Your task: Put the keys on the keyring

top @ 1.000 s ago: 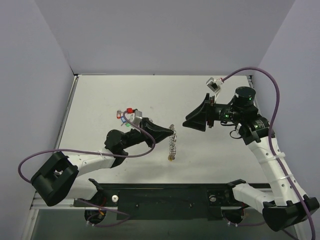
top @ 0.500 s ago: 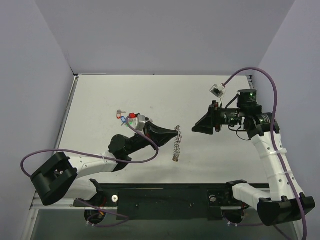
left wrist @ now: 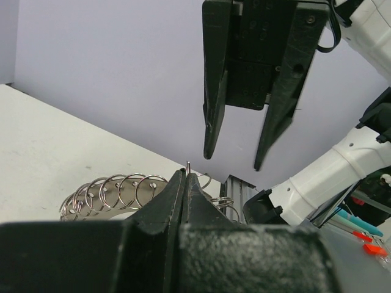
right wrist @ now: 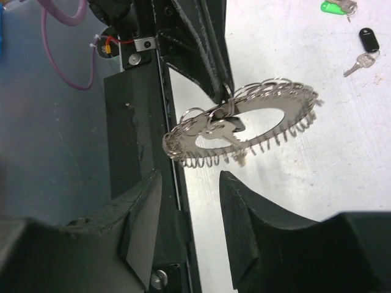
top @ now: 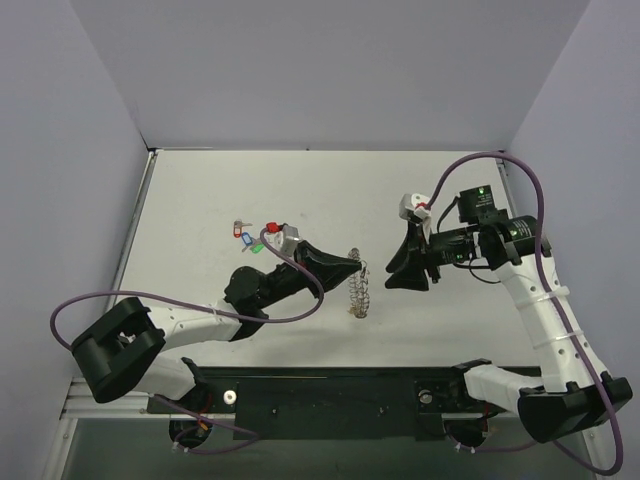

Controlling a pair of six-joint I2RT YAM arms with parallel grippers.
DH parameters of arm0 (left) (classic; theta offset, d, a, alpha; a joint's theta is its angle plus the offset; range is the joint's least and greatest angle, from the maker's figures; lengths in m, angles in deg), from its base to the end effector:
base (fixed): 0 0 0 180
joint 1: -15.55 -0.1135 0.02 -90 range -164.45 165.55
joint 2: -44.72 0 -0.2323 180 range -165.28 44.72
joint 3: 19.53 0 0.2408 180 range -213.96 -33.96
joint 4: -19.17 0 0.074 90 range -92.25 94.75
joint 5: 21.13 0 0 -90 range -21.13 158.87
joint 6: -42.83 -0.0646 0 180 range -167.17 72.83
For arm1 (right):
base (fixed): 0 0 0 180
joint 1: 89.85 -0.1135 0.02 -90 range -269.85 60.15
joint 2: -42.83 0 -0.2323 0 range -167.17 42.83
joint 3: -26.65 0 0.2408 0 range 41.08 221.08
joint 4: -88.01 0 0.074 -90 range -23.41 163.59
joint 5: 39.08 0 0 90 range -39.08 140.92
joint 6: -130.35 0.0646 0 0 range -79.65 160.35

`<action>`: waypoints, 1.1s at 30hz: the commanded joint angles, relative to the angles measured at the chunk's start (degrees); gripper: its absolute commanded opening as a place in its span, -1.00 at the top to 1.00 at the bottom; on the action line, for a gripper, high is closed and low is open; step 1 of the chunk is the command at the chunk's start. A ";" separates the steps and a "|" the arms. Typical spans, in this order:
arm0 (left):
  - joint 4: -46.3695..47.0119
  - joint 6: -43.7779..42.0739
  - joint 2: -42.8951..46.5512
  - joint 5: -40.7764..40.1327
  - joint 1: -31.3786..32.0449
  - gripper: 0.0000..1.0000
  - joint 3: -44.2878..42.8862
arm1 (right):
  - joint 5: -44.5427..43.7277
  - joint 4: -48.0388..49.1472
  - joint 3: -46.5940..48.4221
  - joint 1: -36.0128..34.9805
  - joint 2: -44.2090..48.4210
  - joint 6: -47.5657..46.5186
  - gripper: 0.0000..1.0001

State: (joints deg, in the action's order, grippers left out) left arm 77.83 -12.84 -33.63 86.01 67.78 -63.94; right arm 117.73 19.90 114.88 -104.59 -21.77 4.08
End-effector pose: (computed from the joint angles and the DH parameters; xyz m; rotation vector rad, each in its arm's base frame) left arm 0.1663 -0.2458 0.2633 0.4896 1.2003 -1.4890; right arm 0.1898 0.1113 0.3502 -1.3174 1.5171 1.1029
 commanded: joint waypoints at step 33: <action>19.12 2.06 0.65 4.83 1.47 1.00 -3.16 | 4.21 3.77 3.81 -5.56 -8.17 -4.34 0.58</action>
State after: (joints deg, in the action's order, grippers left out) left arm 77.80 -11.57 -33.72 90.14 68.81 -64.00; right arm 118.97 22.32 118.25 -109.73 -29.14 -1.41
